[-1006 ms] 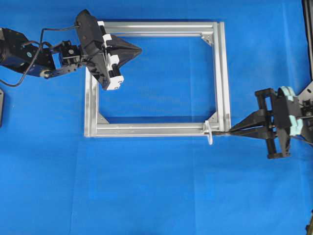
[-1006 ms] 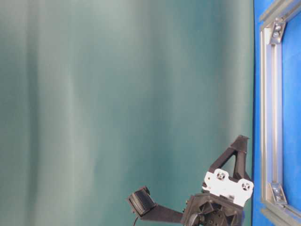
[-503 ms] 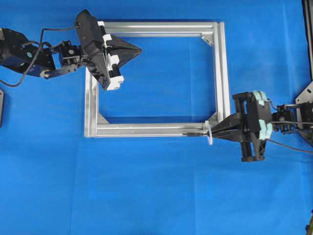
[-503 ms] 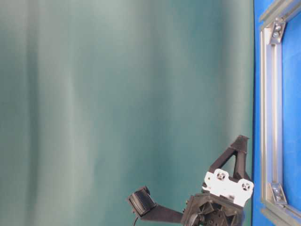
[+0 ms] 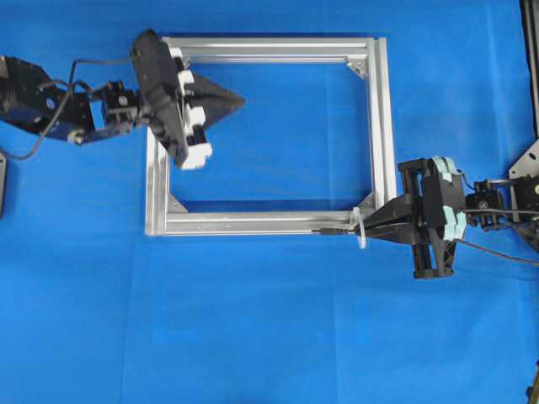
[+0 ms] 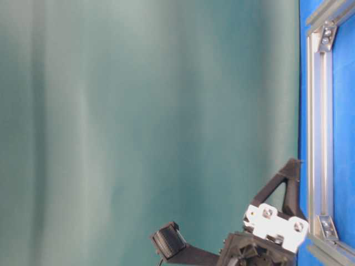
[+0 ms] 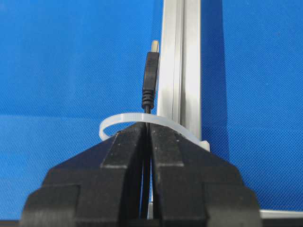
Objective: Insert the wire through the string loop located on the right side.
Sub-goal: 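Move the left gripper down and right toward the protruding plug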
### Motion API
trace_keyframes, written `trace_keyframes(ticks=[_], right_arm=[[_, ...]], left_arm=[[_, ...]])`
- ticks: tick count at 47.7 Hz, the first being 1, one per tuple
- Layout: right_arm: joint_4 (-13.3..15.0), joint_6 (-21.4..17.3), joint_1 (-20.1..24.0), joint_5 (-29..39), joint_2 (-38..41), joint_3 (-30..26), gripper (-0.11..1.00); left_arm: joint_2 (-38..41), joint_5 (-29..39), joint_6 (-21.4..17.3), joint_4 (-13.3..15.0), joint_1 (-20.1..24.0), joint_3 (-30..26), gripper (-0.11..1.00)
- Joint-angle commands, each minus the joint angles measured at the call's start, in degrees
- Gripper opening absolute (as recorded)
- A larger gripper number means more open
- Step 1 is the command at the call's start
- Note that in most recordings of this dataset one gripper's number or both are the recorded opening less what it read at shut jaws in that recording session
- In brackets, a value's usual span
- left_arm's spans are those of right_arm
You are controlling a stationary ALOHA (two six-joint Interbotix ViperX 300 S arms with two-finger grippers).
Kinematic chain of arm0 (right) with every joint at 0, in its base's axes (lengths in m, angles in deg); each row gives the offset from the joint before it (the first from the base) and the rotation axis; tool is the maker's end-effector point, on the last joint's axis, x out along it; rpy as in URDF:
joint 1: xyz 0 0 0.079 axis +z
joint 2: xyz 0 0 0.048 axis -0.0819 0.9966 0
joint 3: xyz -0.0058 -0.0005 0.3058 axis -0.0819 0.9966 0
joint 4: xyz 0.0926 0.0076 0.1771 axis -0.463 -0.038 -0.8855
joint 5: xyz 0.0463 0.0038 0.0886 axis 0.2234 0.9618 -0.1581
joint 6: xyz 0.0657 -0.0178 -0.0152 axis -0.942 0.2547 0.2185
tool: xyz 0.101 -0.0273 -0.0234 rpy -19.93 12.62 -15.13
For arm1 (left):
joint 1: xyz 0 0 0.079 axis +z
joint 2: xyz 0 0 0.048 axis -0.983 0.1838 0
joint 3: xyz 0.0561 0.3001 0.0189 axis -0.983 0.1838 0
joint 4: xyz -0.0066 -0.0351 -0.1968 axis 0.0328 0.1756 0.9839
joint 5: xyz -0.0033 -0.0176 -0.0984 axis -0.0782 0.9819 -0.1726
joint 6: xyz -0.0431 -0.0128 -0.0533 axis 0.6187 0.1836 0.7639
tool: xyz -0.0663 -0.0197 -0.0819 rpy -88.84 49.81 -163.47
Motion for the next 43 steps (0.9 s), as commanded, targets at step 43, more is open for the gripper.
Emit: trace_keyframes(ticks=[43], right_arm=[[-0.09, 0.18, -0.09, -0.53, -0.26, -0.79, -0.04]], left_arm=[[-1.67, 0.35, 3.96, -0.09, -24.87, 0.53, 0.02]])
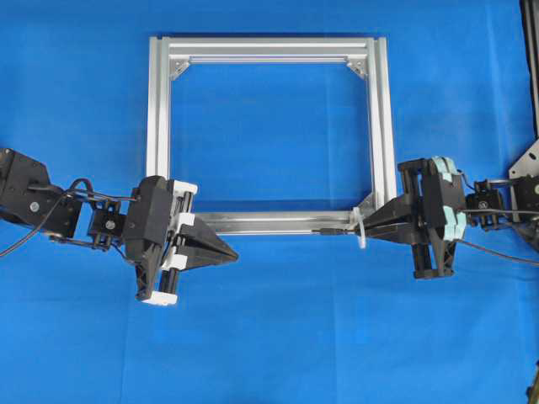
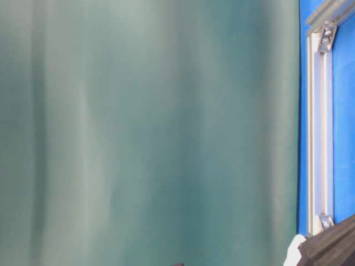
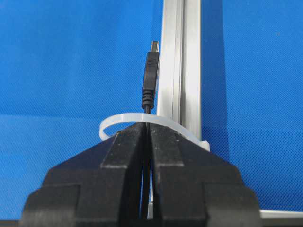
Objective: Insert the wire through the string loop located on the right side.
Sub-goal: 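Move the left gripper down and right toward the protruding plug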
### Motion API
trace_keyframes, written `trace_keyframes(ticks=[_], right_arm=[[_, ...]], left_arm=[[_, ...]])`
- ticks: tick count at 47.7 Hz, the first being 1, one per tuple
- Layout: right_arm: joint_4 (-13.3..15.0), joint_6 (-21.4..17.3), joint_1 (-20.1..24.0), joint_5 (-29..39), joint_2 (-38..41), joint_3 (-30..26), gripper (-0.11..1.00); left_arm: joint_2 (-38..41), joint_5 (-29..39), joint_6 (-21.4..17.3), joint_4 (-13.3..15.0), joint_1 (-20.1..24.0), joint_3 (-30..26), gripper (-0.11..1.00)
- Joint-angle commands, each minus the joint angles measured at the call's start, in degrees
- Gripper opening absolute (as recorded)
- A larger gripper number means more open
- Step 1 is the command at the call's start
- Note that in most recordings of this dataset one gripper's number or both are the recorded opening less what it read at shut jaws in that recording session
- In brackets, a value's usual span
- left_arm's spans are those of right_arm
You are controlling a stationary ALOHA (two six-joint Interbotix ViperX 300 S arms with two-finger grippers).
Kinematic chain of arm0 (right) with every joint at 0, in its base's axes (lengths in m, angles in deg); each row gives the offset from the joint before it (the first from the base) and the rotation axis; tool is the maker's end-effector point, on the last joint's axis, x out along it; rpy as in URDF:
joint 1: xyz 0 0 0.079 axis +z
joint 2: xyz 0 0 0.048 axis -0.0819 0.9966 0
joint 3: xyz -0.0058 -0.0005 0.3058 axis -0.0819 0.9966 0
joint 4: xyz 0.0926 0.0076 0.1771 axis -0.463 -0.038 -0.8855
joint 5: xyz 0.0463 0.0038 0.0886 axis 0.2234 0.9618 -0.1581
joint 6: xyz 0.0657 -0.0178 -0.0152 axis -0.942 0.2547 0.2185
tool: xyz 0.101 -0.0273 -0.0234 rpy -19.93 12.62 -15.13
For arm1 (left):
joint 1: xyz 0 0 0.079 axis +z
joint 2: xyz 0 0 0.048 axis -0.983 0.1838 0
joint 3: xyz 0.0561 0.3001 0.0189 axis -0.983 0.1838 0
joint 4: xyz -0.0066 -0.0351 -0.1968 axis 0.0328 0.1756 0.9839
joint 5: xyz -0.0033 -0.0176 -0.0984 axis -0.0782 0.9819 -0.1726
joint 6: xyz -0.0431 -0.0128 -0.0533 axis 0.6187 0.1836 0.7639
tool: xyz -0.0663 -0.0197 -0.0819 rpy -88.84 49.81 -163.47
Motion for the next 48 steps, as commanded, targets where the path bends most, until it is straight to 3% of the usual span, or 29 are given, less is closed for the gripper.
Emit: trace_keyframes(ticks=[1, 22, 48], right_arm=[[0.00, 0.09, -0.09, -0.53, -0.26, -0.79, -0.04], [0.00, 0.09, -0.09, -0.62, -0.26, -0.88, -0.04], [0.00, 0.00, -0.09, -0.62, -0.26, -0.97, -0.04]], left_arm=[[-1.67, -0.18, 0.09, -0.09, 0.35, -0.70, 0.02], [-0.44, 0.18, 0.00, -0.09, 1.32, -4.31, 0.02], [8.88, 12.57, -0.88, -0.09, 3.96, -25.75, 0.02]])
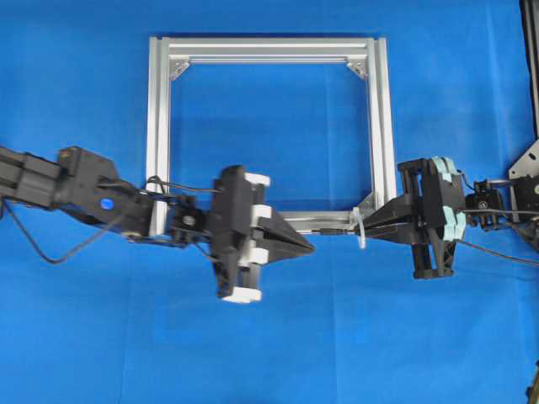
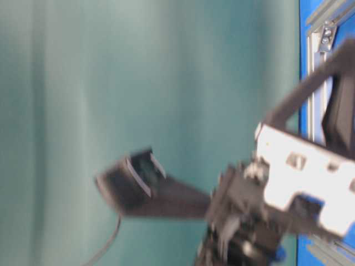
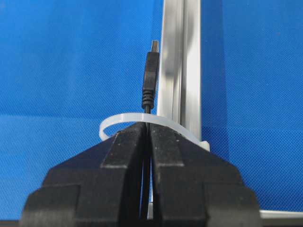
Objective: Insert the wire through the string loop located on the right side.
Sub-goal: 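Move the left gripper down and right toward the protruding plug, then open the left gripper around the plug beyond the loop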
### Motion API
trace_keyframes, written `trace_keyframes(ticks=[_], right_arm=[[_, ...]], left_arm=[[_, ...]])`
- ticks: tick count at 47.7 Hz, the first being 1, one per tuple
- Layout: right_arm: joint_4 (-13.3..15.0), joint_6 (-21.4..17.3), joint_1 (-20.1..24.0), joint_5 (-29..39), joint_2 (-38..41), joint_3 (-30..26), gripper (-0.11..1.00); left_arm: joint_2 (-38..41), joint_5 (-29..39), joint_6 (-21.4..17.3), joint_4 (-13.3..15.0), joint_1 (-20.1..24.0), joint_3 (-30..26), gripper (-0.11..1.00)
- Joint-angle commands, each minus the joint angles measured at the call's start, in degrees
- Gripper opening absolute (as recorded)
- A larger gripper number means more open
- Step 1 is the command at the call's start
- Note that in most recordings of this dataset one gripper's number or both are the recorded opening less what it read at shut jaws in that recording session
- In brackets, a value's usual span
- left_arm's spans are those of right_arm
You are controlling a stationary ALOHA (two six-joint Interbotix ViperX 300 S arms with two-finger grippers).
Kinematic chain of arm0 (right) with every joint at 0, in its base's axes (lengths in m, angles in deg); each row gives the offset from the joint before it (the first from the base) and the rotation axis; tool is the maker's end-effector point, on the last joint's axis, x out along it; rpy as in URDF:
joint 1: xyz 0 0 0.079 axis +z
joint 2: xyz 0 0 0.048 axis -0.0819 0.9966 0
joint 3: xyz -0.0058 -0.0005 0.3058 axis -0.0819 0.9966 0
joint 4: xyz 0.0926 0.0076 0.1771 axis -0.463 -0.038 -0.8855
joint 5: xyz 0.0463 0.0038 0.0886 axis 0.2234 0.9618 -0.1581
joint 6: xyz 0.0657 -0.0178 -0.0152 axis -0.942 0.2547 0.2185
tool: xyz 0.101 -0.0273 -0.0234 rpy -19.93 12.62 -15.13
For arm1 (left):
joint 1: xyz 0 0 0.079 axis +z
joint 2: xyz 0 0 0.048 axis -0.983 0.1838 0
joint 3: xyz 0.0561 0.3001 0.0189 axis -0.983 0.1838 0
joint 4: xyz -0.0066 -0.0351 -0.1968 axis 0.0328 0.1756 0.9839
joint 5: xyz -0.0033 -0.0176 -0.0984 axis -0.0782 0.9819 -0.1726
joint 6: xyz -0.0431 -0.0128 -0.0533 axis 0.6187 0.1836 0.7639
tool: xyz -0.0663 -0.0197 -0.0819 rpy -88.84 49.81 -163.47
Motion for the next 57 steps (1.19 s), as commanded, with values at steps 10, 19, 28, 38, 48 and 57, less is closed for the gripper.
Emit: trace_keyframes(ticks=[10, 19, 28, 38, 48, 57], right_arm=[[0.00, 0.09, -0.09, -0.62, -0.26, -0.97, -0.04], [0.00, 0.09, -0.09, -0.62, -0.26, -0.97, -0.04], [0.00, 0.18, -0.09, -0.62, -0.26, -0.97, -0.04], [0.00, 0.26, -0.09, -0.62, -0.26, -0.97, -0.04], [0.00, 0.26, -0.09, -0.62, -0.26, -0.97, -0.04], [0.00, 0.26, -0.09, -0.62, -0.26, -0.97, -0.04]], left_arm=[[2.64, 5.89, -0.44, -0.18, 1.67, -8.79, 0.02], [3.08, 6.06, -0.44, -0.18, 2.29, -8.96, 0.02], [3.08, 6.06, -1.14, -0.35, 2.37, -9.05, 0.04], [2.99, 6.24, -1.32, -0.35, 2.29, -8.79, 0.57], [2.99, 6.59, -1.32, -0.35, 2.55, -8.88, 0.89], [5.10, 6.68, -1.32, -0.35, 3.52, -8.96, 0.88]])
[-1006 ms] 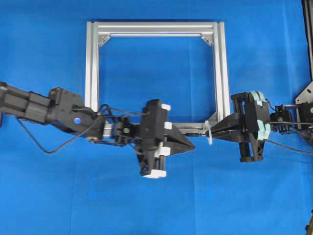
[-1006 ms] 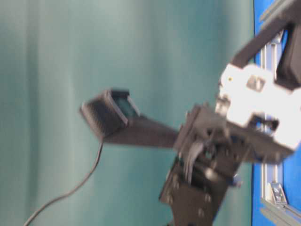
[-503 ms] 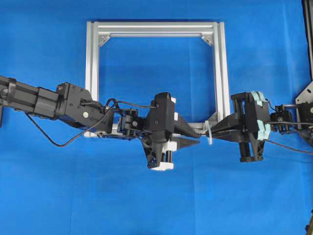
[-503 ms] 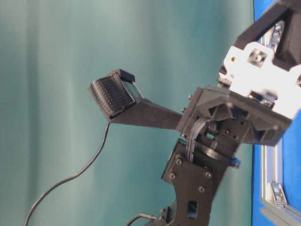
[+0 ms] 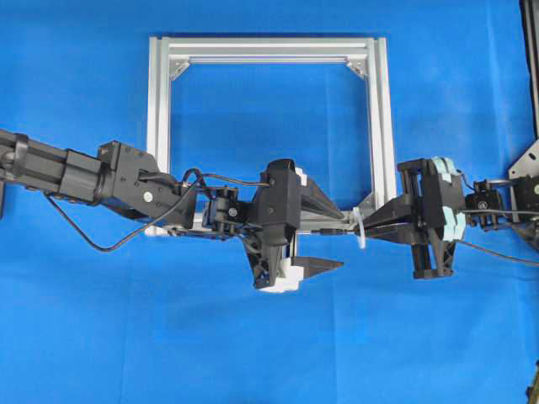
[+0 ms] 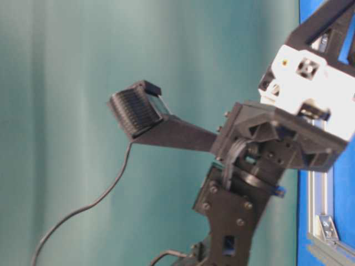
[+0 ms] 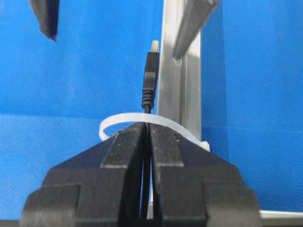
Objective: Insert the wire through the string loop located on the right side.
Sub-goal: 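Open the left gripper around the plug beyond the loop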
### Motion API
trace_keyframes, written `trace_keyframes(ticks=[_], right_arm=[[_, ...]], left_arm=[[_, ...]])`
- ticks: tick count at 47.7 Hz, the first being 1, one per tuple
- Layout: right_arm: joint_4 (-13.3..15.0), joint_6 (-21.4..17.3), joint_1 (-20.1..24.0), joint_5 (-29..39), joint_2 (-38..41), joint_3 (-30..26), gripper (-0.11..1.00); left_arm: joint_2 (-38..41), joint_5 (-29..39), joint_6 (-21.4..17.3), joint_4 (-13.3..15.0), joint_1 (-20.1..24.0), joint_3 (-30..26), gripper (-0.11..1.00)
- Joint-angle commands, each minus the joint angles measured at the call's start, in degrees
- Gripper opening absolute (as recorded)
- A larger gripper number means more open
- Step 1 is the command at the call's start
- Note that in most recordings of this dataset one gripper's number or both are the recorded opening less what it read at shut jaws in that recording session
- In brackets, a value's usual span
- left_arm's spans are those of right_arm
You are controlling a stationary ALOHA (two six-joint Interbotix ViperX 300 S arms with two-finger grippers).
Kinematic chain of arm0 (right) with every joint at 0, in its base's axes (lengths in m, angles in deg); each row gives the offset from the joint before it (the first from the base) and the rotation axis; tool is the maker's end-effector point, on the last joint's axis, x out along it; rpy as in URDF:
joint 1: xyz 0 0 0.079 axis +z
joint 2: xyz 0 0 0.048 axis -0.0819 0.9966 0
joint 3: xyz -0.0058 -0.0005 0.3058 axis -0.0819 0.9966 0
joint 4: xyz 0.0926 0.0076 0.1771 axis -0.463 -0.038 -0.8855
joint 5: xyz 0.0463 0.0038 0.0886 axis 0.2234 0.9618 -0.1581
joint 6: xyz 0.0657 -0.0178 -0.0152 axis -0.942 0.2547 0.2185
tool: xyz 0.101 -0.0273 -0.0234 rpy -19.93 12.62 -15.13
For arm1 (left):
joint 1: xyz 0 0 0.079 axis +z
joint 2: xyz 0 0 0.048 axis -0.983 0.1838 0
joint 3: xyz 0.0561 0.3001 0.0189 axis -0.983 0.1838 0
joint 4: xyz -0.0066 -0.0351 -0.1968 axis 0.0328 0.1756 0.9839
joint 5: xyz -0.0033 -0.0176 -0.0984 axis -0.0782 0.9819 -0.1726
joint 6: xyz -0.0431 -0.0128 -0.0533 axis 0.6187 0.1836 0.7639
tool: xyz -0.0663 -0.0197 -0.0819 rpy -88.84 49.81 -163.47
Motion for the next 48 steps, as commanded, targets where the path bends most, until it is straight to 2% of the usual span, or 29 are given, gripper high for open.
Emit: trace_keyframes(ticks=[1, 14, 48], right_arm=[[0.09, 0.09, -0.09, -0.62, -0.35, -0.88, -0.04], [0.09, 0.09, -0.09, -0.44, -0.35, -0.88, -0.04], [0.09, 0.18, -0.09, -0.35, -0.35, -0.88, -0.04]], left_arm=[[0.18, -0.18, -0.09, -0.09, 0.88, -1.14, 0.88], [3.43, -0.26, 0.09, -0.09, 1.58, -1.32, 0.88], [3.25, -0.62, 0.09, -0.09, 1.05, -1.23, 0.88]])
